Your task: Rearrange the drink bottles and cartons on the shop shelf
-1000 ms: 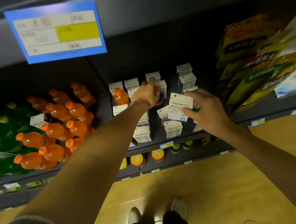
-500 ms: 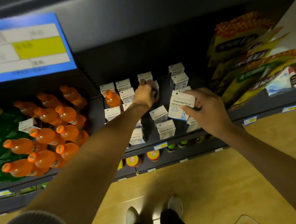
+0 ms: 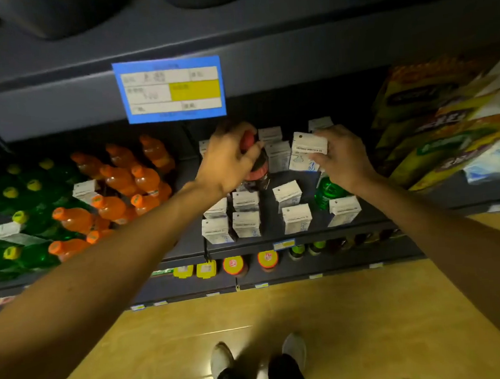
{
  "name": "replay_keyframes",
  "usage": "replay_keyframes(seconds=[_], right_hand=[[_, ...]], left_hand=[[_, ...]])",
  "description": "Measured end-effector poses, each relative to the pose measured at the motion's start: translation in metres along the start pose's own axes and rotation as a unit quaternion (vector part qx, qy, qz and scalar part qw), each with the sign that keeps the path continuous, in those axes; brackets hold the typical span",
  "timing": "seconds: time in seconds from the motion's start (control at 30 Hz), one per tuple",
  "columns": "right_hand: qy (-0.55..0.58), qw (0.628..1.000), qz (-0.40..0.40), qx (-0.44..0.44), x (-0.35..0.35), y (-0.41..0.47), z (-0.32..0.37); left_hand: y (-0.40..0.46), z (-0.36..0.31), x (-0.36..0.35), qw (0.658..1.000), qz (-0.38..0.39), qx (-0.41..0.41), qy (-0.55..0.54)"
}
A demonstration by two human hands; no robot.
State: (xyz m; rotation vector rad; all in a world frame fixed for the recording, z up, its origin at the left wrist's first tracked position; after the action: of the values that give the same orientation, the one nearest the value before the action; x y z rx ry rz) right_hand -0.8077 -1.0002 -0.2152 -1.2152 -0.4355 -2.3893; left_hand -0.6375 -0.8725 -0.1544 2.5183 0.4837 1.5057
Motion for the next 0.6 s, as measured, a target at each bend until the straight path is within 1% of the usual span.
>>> replay_keyframes(seconds=[0.17,0.23,0.37,0.5,0.6], right_hand=[[-0.015,1.000,0.014,-0.008,-0.036,0.027,0.003],[-0.032,0.999,0.034,-0.001,-0.054,0.031,0.005],[-0.026,0.997,0.074,-0.009,-0.088,0.031,0.004],[-0.013,0.996,0.090,-0.005,-0.108,0.035,0.002],[-0.008,0.994,0.108,-0.022,-0.124,0.042,-0.006]], left_hand=[[-0.035,-0.002,0.013,1.000,-0.015,0.014,0.003],[-0.049,-0.003,0.014,0.999,-0.018,0.024,-0.011],[-0.073,-0.004,0.013,0.998,-0.029,0.038,-0.036],[-0.086,-0.006,0.012,0.998,-0.034,0.039,-0.041],[-0.092,-0.006,0.010,0.998,-0.016,0.047,-0.047]])
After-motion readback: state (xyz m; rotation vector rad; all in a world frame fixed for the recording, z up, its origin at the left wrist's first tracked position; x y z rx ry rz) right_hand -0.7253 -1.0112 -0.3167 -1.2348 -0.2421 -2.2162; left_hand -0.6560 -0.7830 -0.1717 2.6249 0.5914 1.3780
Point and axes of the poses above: each hand's wrist, its own y-axis towards the middle knuckle, its own x-axis out of the back of the hand, z = x × y, the point moved 8 cm from there along y, towards the middle knuckle, and after that the axes turned 10 degrees about -x, right-handed, at the moved point
